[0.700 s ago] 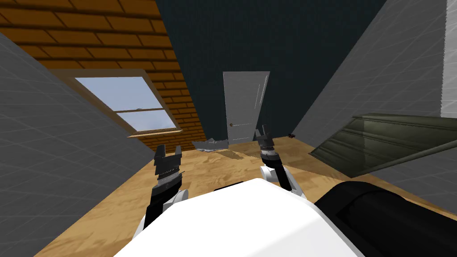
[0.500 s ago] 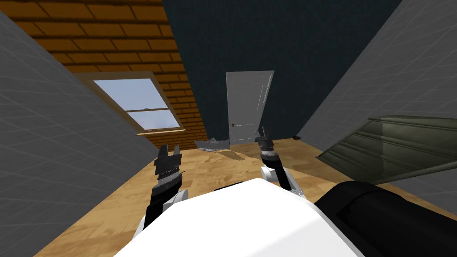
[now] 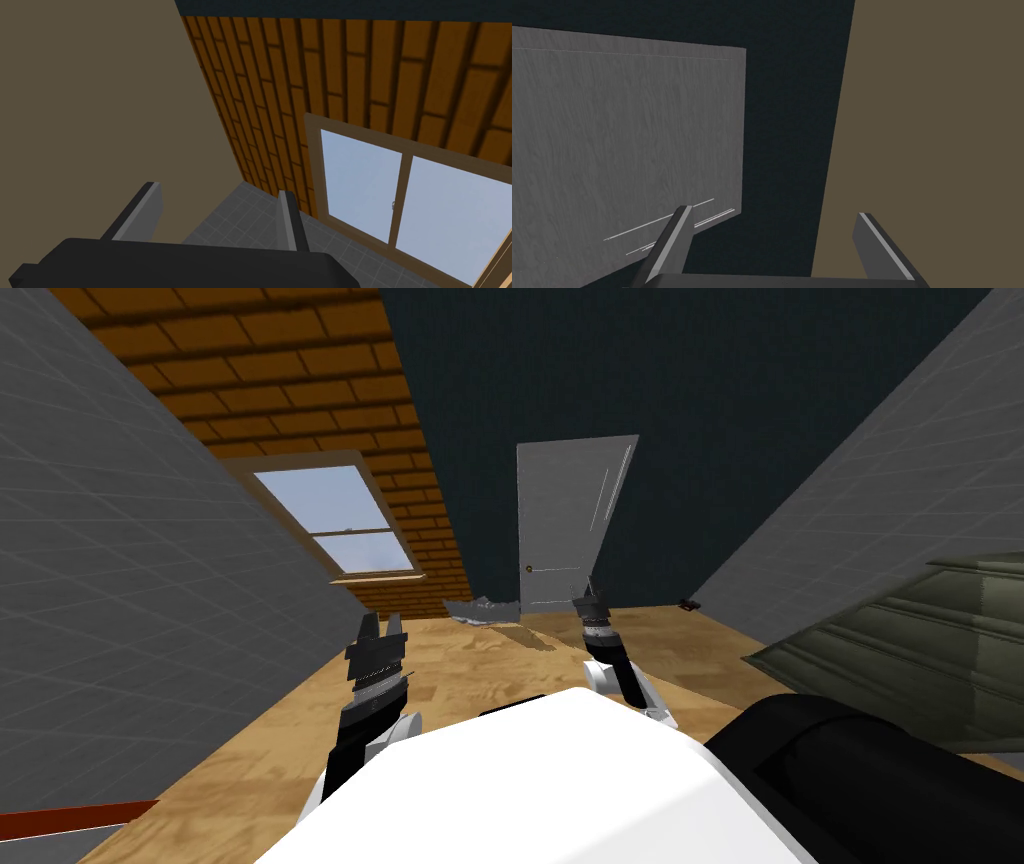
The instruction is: Pull the door open
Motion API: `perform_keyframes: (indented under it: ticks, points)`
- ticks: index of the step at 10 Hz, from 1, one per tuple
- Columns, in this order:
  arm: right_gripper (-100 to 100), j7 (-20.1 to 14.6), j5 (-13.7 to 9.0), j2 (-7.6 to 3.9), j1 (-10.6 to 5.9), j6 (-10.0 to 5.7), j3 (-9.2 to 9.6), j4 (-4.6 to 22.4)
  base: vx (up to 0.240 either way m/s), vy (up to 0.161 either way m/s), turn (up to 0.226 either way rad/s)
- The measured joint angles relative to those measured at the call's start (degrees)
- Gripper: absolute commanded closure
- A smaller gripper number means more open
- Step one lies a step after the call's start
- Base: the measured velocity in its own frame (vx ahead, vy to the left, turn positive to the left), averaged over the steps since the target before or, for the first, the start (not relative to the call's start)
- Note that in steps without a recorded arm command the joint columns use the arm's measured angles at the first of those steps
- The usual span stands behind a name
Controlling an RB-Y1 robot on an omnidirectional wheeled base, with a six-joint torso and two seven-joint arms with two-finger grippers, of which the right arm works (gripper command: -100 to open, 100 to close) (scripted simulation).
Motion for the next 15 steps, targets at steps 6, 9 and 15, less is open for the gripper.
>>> perform_keyframes:
  ticks: [6, 9, 15]
  points:
    - [-100, -5.4, -4.1, -1.31, -1.20, -1.60, -1.94, 7.0, 0.055, -0.029, 0.166]
    - [-100, -8.5, -6.4, -1.89, -1.31, -3.00, -2.83, 11.2, 0.078, -0.044, 0.195]
    - [-100, -15.4, -11.6, -3.65, -2.90, -4.69, -5.52, 19.5, 0.061, -0.045, 0.165]
